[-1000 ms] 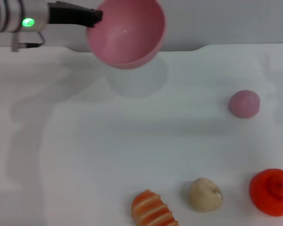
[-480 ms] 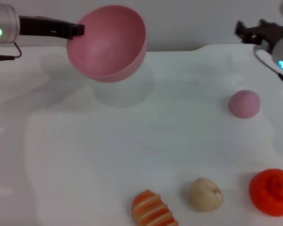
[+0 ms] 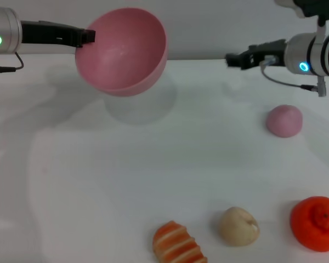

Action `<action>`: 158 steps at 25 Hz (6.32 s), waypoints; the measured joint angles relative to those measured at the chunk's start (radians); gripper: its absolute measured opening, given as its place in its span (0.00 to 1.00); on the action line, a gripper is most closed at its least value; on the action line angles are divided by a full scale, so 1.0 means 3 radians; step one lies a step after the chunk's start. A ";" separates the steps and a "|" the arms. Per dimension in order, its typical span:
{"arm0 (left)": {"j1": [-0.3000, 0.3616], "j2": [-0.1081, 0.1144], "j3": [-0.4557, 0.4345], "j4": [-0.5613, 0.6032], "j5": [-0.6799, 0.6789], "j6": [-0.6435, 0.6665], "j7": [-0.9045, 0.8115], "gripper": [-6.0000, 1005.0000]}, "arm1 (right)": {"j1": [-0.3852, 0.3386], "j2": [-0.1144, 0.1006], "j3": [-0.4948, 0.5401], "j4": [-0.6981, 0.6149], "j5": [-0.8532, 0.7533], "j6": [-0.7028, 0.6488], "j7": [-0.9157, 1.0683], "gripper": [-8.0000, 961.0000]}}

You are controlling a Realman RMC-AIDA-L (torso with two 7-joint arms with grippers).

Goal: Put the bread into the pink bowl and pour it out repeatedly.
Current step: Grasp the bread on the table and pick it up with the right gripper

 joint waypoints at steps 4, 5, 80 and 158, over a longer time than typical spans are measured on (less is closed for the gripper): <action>0.0016 -0.0005 0.0002 -0.0001 0.0011 -0.0014 0.0018 0.08 | -0.0016 0.0127 0.0419 -0.0449 0.0004 -0.1031 -0.0414 0.68; 0.0024 -0.0006 0.0003 -0.0001 0.0024 -0.0019 0.0032 0.08 | -0.0022 0.0153 0.0518 -0.0564 0.0004 -0.1294 -0.0492 0.68; 0.0040 -0.0197 0.0110 0.0020 0.0037 0.0027 0.0212 0.09 | 0.0397 0.0284 -0.1073 -0.0154 0.0719 -0.2674 -0.0733 0.64; 0.0094 -0.0185 0.0125 -0.0008 0.0038 -0.0254 0.0252 0.10 | 0.0283 0.0252 -0.1111 -0.0597 0.0672 -0.2302 -0.0806 0.16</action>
